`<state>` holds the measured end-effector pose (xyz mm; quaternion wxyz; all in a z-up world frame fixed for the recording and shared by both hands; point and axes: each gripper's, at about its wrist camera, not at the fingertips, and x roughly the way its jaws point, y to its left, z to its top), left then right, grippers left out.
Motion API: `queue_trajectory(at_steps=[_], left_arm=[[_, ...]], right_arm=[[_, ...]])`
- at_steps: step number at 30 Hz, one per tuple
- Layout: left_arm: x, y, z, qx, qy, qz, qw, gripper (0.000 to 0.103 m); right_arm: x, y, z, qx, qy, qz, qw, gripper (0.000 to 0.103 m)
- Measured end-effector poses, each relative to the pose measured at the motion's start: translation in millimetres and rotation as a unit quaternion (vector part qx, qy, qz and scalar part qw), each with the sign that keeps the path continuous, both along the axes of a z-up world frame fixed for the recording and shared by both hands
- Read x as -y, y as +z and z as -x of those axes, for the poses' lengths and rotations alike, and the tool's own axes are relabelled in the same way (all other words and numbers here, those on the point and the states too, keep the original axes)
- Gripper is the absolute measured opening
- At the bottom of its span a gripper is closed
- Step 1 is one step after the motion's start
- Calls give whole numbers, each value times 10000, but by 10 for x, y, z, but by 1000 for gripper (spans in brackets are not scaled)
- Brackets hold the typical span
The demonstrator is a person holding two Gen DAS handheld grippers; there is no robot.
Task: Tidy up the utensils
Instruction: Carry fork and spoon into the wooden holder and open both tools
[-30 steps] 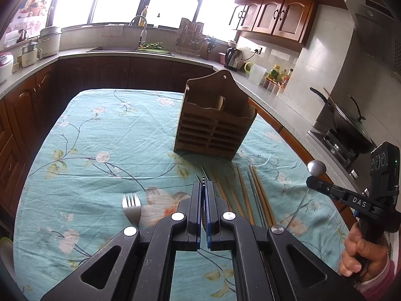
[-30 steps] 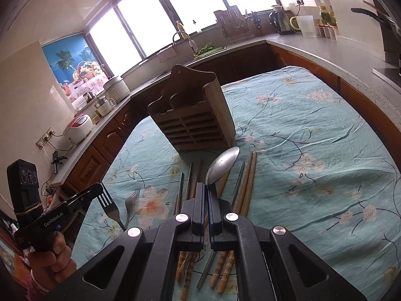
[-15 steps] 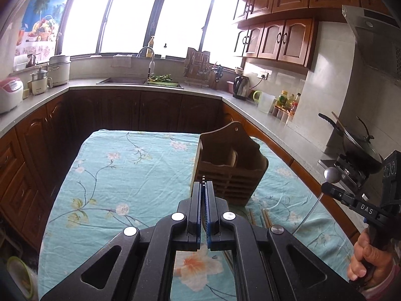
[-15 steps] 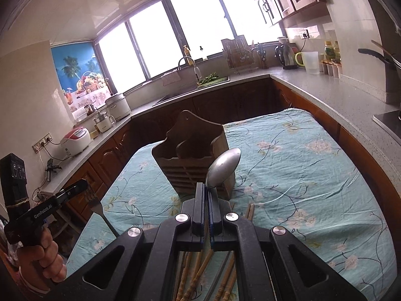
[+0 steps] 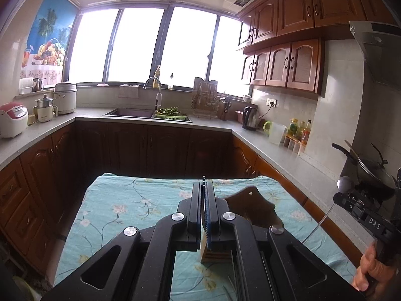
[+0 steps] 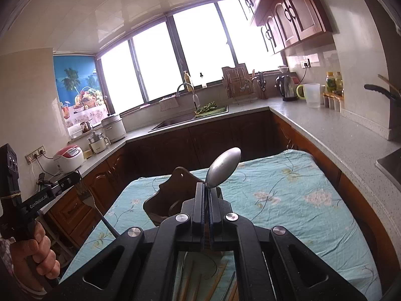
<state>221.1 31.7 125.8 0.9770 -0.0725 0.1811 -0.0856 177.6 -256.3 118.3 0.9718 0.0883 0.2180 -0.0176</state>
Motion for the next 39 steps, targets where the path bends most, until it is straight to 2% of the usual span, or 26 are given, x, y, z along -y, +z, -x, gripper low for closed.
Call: queue_trajectory(at_steps=[5, 8, 15, 20, 30, 39], left_arm=[[87, -60, -413, 185, 129, -7, 9997, 0], [174, -206, -679, 225, 266, -98, 9993, 1], [479, -676, -1139, 61, 324, -230, 9992, 1], [728, -935, -1358, -15, 140, -527, 9985, 1], [775, -1103, -1666, -226, -277, -620, 9974, 2], [415, -1007, -1588, -298, -374, -425, 9979, 2]], right_arm=[[-19, 98, -301, 249, -57, 262, 9993, 2], [-17, 70, -488, 296, -102, 371, 9988, 2], [-44, -332, -821, -63, -60, 560, 9984, 2], [-85, -589, -893, -306, 20, 624, 9976, 2], [-23, -865, -948, -655, 96, 497, 9966, 2], [21, -853, -953, -687, 169, 429, 9966, 6]])
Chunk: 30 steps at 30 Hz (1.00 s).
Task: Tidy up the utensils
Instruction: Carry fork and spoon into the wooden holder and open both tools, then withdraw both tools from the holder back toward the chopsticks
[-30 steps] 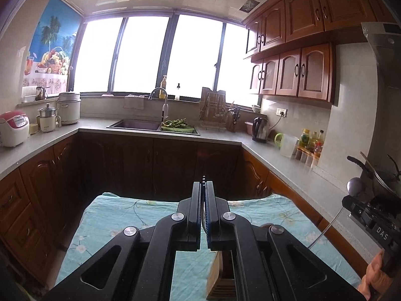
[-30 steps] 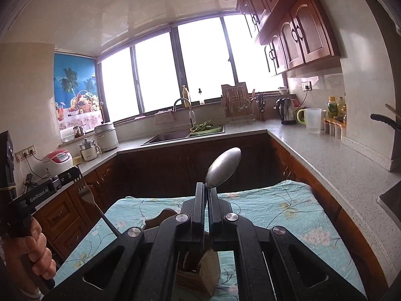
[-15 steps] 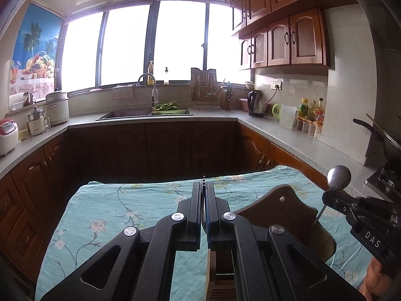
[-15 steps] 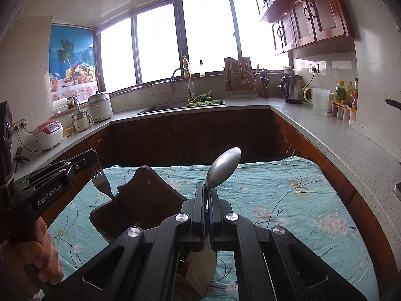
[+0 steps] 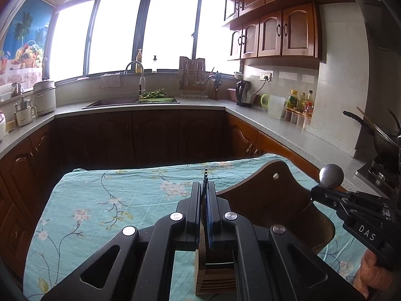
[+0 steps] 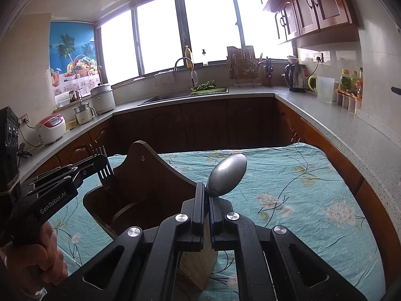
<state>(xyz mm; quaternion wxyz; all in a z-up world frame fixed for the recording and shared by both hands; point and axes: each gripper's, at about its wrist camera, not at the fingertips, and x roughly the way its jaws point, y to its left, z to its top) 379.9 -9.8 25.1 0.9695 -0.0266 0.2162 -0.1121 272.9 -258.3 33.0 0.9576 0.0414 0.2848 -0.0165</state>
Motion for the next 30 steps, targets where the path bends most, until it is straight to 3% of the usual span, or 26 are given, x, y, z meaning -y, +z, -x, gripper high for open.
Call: queue_trajectory(at_steps=[8, 11, 13, 15, 18, 22, 25, 27, 30], left_arm=[[-32, 1, 73, -31, 26, 48, 10000, 9], [-54, 32, 152, 35, 90, 74, 9999, 25], [-54, 43, 206, 89, 103, 92, 9999, 30], [-56, 50, 246, 90, 153, 93, 9998, 46], [-69, 38, 328, 78, 211, 134, 9997, 52], [-99, 32, 447, -33, 299, 258, 9992, 59], [-145, 61, 593, -114, 406, 266, 9988, 71], [-185, 73, 720, -191, 516, 268, 9981, 84], [-241, 108, 948, -308, 593, 358, 9971, 85]], right_arm=[[35, -6, 11, -39, -21, -160, 9999, 7], [45, 7, 27, -54, -43, -209, 9998, 8], [68, 22, 46, -40, -80, -251, 9996, 9], [89, 44, 60, -53, -110, -310, 9994, 18], [130, 56, 112, -47, -155, -352, 9992, 29], [181, 34, 195, -92, -241, -465, 9986, 33], [234, 23, 289, -116, -301, -631, 9975, 39], [256, 37, 385, -85, -335, -757, 9965, 60], [290, 73, 569, 58, -389, -953, 9947, 88]])
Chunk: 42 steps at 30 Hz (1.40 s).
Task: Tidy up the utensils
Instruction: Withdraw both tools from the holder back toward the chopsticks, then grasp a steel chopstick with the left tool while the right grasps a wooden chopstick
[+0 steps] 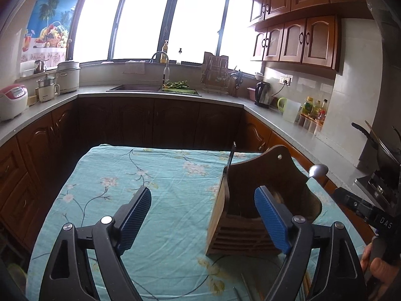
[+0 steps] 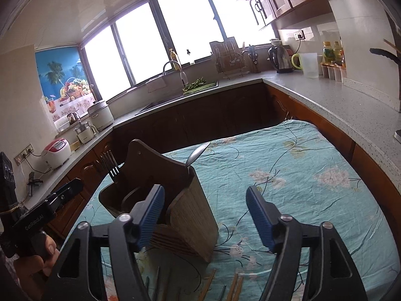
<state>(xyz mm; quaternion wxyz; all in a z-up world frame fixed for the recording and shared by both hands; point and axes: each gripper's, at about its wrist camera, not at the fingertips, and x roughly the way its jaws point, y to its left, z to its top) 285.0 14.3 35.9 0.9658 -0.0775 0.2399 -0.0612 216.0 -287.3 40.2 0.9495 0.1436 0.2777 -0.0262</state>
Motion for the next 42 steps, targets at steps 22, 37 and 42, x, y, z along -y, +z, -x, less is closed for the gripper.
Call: queue_trajectory(at_steps=[22, 37, 42], left_arm=[[-254, -2, 1147, -876, 181, 576, 9943, 92], [-147, -67, 1107, -1487, 68, 474, 9877, 91], [-73, -96, 999, -1608, -82, 400, 9861, 83]], right_arm=[[-87, 21, 1243, 43, -4, -250, 9997, 97], [-89, -275, 1251, -593, -130, -151, 9980, 97], [-81, -333, 1164, -695, -89, -118, 9975, 86]])
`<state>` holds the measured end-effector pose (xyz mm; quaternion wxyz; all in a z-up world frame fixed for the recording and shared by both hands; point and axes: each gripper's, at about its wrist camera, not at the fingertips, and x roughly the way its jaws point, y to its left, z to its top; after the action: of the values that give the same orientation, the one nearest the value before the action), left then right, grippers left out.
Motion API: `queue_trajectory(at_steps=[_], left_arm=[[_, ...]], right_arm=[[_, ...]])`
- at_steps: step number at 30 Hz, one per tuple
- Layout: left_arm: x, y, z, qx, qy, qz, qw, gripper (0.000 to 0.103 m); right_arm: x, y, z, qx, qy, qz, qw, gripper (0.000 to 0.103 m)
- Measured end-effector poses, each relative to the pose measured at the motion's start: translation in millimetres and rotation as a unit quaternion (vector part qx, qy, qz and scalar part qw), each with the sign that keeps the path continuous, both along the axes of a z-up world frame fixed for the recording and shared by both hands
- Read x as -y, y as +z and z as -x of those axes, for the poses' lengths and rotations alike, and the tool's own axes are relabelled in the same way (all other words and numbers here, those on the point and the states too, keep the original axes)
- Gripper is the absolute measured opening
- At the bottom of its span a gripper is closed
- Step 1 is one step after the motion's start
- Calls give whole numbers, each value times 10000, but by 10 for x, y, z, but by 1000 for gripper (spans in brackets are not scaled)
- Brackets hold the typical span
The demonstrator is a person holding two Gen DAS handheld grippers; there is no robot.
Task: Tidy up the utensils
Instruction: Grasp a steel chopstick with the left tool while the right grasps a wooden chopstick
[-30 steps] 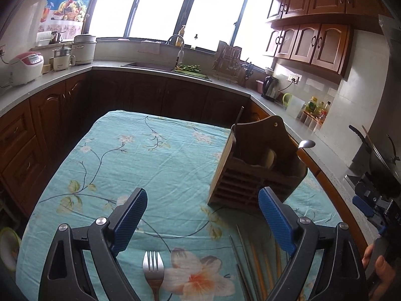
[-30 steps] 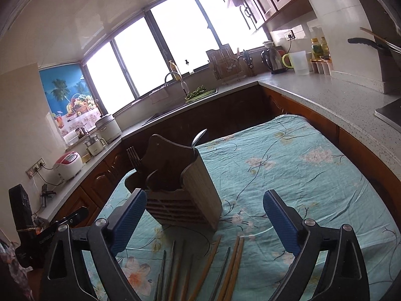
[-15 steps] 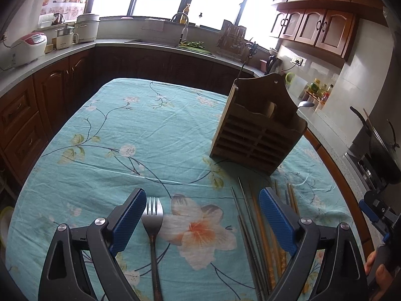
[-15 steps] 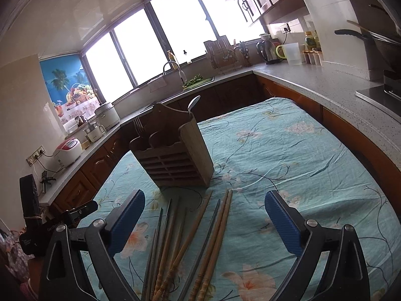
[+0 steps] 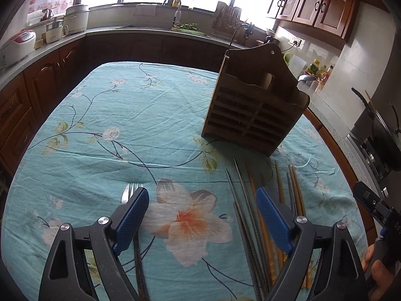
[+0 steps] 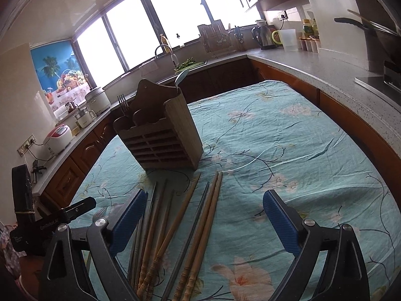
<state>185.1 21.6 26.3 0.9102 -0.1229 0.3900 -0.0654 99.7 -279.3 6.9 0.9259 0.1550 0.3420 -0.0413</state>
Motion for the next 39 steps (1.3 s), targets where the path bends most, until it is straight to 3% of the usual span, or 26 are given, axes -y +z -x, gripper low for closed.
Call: queue_trajectory(at_steps=[4, 6, 10, 19, 23, 27, 32, 39], left_arm=[[81, -51, -158, -132, -167, 3, 9998, 70], [129, -91, -257, -227, -289, 22, 9993, 59], [193, -150, -438, -366, -458, 44, 9983, 49], [422, -377, -838, -657, -658, -128, 9956, 36], [526, -478, -985, -788, -785, -224, 9935, 22], [627, -602, -1110, -1003, -860, -381, 9905, 16], [795, -622, -1159, -932, -926, -818, 9879, 14], [957, -644, -1162, -821, -965, -1069, 9862, 6]], right_arm=[[14, -80, -128, -206, 52, -49, 9998, 66], [16, -129, -214, -335, 72, -38, 9994, 50], [20, -247, -383, -593, 123, 11, 9982, 32], [68, -540, -689, -1096, 177, -23, 9938, 20], [81, -635, -796, -1244, 182, 34, 9921, 17], [103, -718, -889, -1416, 145, 172, 9897, 12], [97, -752, -969, -1471, 156, 340, 9884, 9], [33, -783, -1094, -1522, 245, 584, 9863, 10]])
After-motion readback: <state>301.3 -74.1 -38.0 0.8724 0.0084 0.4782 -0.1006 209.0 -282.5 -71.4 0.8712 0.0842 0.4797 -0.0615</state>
